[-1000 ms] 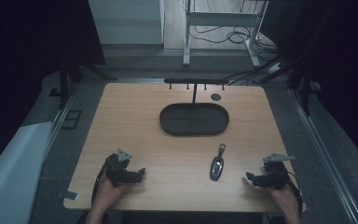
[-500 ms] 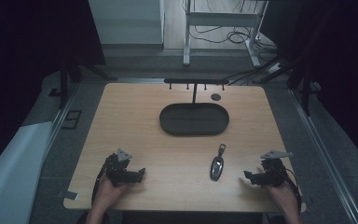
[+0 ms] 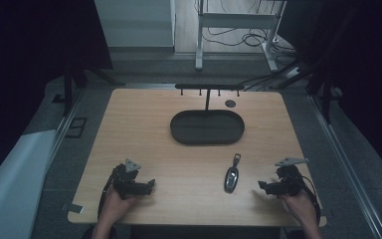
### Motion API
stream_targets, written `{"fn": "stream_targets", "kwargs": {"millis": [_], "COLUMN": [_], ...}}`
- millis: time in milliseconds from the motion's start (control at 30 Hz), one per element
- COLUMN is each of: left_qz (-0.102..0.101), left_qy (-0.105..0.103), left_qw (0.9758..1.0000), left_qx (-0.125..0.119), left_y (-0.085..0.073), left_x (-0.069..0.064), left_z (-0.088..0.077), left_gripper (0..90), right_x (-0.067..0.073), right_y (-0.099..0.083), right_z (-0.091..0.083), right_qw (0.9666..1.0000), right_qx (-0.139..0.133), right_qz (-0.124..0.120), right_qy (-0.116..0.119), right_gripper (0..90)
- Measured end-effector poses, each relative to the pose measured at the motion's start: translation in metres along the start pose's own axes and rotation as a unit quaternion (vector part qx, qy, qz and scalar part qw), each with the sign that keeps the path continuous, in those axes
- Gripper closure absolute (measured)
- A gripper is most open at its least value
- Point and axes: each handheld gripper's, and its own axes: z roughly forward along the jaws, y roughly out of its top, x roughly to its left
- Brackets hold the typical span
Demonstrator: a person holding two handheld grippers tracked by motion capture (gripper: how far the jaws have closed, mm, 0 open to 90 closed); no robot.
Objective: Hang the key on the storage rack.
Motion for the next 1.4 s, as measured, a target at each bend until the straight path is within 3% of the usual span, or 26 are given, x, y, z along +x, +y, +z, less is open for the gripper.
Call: {"fn": "stream_targets", "kwargs": {"millis": [500, 1000, 1200, 1400], "left_qz": [0.0, 0.0, 0.0, 0.0], "left_qy": [0.0, 0.0, 0.0, 0.0], "left_qw": [1.0, 1.0, 1.0, 1.0], "left_qx": [0.0, 0.0, 0.0, 0.0], "left_y": [0.0, 0.0, 0.0, 0.0], "left_x": [0.0, 0.0, 0.0, 0.0], "left_z": [0.0, 0.0, 0.0, 0.0], "left_gripper": [0.0, 0.0, 0.0, 0.0], "right_x": [0.006, 0.014, 0.017, 0.022], "right_y": [0.019, 0.044, 0.057, 0.065], "right_z": [0.002, 0.007, 0.008, 0.015], "right_qw": [0.9992, 0.9963, 0.9934, 0.9863], "right_qx": [0.037, 0.079, 0.104, 0.151], "right_qz": [-0.014, -0.033, -0.047, -0.065], "right_qy": [-0.003, -0.001, -0.007, -0.009], "right_gripper": [8.9, 9.5, 9.9, 10.6]}}
